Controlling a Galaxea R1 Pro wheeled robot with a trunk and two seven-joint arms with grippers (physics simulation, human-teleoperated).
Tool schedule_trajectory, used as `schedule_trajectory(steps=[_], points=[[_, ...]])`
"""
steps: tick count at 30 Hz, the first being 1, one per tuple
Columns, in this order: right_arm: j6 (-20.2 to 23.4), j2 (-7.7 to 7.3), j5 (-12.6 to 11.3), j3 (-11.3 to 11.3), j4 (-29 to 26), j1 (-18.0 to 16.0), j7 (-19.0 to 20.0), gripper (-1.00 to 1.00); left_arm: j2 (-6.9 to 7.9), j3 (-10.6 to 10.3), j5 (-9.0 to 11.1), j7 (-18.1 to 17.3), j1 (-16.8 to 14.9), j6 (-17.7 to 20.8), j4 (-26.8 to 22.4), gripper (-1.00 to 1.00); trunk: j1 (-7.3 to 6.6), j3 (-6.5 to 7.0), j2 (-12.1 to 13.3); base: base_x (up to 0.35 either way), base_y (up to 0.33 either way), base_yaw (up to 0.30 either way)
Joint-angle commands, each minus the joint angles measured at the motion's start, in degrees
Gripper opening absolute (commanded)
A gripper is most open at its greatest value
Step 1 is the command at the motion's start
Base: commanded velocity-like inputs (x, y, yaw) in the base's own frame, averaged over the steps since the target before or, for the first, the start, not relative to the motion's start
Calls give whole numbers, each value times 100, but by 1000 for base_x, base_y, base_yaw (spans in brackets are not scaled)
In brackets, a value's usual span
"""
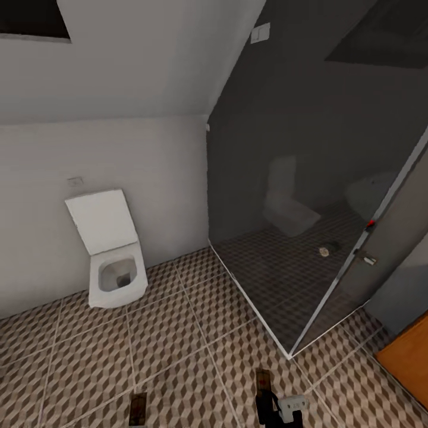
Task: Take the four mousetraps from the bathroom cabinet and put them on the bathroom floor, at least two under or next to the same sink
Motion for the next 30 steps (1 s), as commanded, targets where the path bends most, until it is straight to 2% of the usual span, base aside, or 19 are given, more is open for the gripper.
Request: schedule_trajectory(steps=[1, 30], points=[[-21, 1, -80, 52, 5, -4, 24, -100, -2, -51, 10, 46, -4, -9, -1, -100, 3, -11, -11, 0, 0, 288], [-21, 1, -80, 54, 5, -4, 24, -100, 4, -51, 10, 44, -4, -11, -1, -100, 3, -11, -11, 0, 0, 288]])
